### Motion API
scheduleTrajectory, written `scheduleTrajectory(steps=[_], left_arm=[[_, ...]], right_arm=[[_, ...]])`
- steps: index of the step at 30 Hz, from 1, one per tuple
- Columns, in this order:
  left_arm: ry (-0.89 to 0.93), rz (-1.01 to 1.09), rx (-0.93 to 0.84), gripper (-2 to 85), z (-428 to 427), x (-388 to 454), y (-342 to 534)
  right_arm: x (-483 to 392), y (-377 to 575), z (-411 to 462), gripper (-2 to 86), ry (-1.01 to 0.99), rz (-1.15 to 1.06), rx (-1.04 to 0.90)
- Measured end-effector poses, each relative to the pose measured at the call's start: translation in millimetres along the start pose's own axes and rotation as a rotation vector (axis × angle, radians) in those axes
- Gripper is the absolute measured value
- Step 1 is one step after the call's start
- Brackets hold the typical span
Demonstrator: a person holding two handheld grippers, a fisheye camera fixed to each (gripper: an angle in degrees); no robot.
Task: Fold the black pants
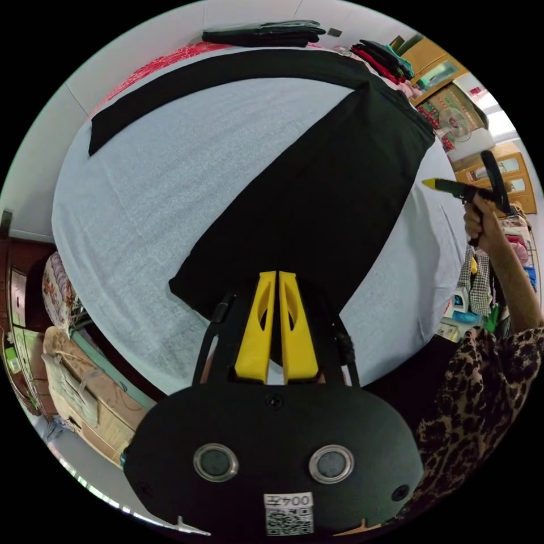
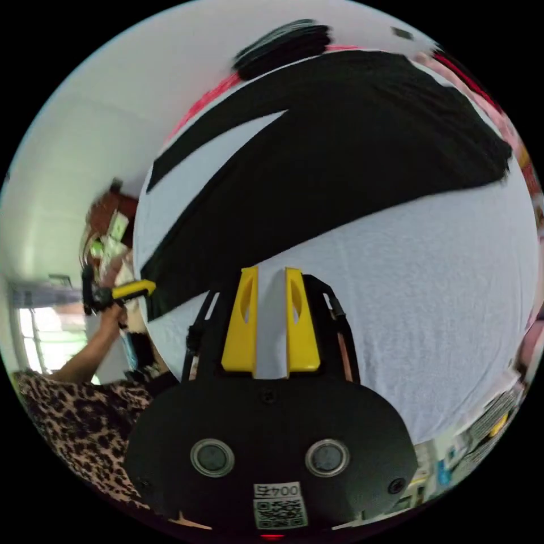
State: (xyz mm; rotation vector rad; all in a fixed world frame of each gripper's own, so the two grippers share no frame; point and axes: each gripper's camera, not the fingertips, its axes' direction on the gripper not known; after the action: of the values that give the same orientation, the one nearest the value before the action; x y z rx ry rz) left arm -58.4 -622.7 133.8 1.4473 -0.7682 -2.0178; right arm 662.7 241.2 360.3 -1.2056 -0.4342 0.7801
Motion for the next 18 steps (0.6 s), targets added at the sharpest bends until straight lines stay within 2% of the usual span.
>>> scheduleTrajectory(steps=[3,7,9,13,18], left_arm=[[-0.032,-0.019,-0.006,0.9,-4,20,-6],[-0.067,-0.060,-0.033,0.9,-9,46,-17],[-0.082,-0.078,-0.044,0.9,-11,56,-21],[-0.119,-0.106,-0.075,0.8,-14,79,-32],[-0.121,-0.150,-0.090,0.7,-15,95,-38]], right_arm=[[46,1,-40,10.0,-0.149,0.142,0.062],[65,1,-68,9.2,-0.179,0.194,0.058],[70,3,-85,6.0,-0.181,0.224,0.059],[74,8,-115,2.4,-0.199,0.208,0.044],[79,22,-169,0.1,-0.125,0.132,0.014]])
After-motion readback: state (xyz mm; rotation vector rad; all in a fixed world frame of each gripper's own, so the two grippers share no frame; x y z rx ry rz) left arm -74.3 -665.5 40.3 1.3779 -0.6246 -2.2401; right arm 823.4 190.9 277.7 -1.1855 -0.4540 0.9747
